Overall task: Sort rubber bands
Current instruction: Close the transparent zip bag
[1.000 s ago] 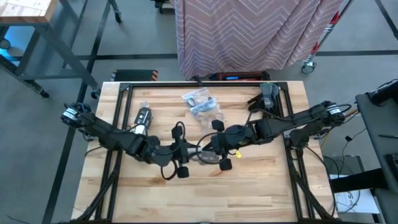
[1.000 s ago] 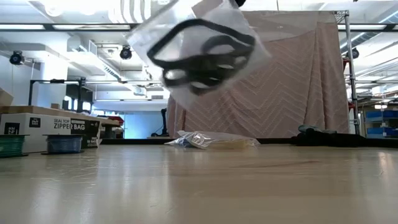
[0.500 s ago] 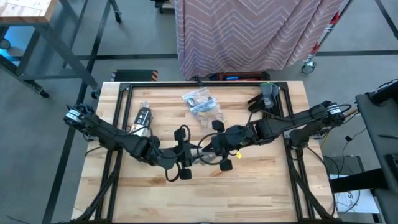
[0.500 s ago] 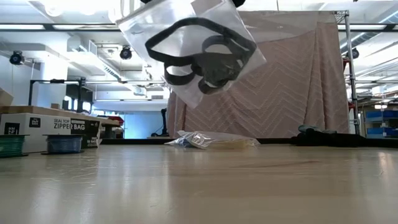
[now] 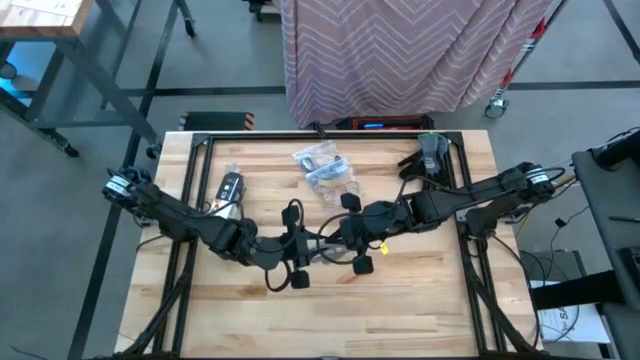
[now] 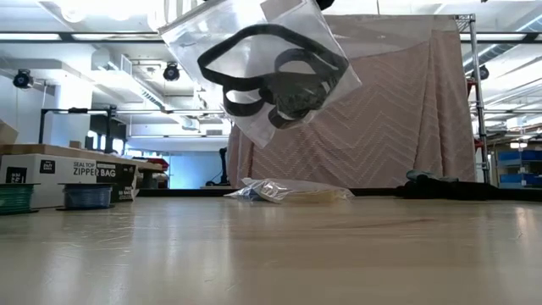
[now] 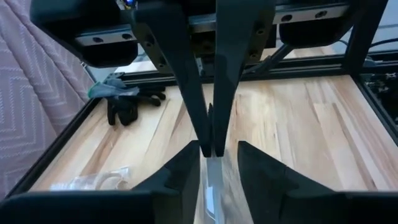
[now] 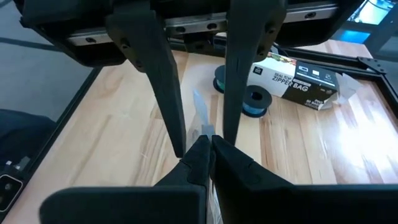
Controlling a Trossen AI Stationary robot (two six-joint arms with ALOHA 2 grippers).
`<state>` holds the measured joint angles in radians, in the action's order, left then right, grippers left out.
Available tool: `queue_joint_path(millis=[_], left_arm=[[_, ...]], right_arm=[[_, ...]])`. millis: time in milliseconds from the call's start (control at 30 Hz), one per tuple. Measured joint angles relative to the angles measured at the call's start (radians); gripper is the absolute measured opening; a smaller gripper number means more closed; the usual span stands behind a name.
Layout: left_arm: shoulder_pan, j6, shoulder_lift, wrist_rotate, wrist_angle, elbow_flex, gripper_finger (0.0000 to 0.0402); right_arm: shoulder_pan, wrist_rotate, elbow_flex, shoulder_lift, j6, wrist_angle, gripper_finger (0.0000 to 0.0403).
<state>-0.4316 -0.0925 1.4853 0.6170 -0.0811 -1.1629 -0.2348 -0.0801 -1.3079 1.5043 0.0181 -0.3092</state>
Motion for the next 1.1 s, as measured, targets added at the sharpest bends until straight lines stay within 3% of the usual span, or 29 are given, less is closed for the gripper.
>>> queue_joint_path(millis=[367, 1100], left_arm=[[0.0, -0.006, 0.0, 0.002, -0.01, 0.0, 0.0018], [-0.005, -0.082, -0.001, -0.005, -0.054, -0.002, 0.0007]], right_arm=[[0.0, 0.001, 0.0, -0.001, 0.0, -0.003, 0.0], [0.0, 0.001, 0.0, 0.0, -0.026, -0.003, 0.0]])
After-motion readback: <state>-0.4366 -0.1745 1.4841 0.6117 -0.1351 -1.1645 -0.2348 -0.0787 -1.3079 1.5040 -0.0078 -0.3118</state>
